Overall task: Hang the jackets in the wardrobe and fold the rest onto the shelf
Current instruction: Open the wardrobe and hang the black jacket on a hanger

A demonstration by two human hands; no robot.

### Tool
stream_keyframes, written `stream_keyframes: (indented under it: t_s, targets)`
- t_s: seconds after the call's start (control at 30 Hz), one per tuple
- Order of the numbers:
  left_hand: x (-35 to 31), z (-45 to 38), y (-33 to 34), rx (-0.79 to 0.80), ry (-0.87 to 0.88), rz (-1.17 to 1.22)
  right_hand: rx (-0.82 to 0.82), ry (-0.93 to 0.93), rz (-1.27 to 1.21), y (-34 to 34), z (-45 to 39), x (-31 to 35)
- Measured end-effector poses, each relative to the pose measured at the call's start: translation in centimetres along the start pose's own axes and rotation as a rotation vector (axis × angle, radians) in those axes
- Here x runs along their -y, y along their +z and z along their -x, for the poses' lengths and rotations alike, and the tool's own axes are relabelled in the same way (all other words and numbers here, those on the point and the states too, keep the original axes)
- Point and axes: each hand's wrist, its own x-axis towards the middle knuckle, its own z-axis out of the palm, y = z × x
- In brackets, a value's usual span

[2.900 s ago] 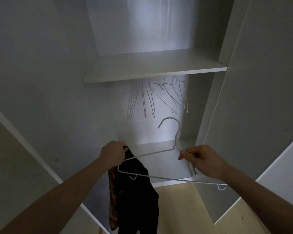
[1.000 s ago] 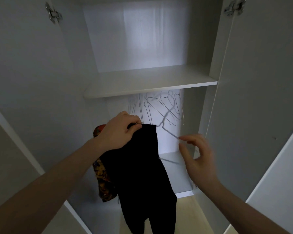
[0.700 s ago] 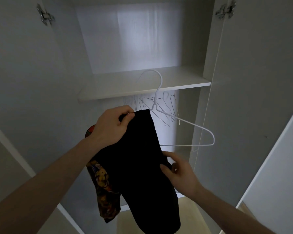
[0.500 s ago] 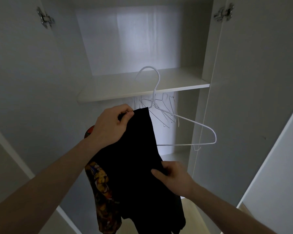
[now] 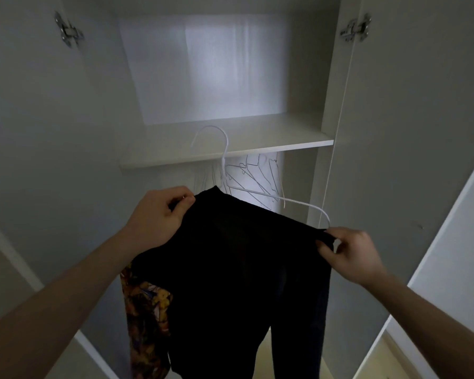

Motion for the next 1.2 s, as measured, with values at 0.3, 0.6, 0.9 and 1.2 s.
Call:
stream_keyframes:
  t_s: [0.3,0.6,0.9,1.2]
  targets:
    - [-0.8,0.2,-0.2,0.064,-0.008,0.061,-0.117,-0.258,0.236,-3.8,-2.5,-0.3]
    - [-0.5,1.0,0.5,0.264,0.122,-0.199,-0.119,-0.13,-0.016,-5.7,-5.6,1.5]
    - [-0.5,0.0,5.6,0.241,-0.088,-0.236,0.019,-0.225,-0.511,-4.0,-9.5,14.3]
    - [1.7,1.3,4.7,0.034,-0.269,0.169,0.587,-0.201,-0.44,-4.2,-5.8,13.4]
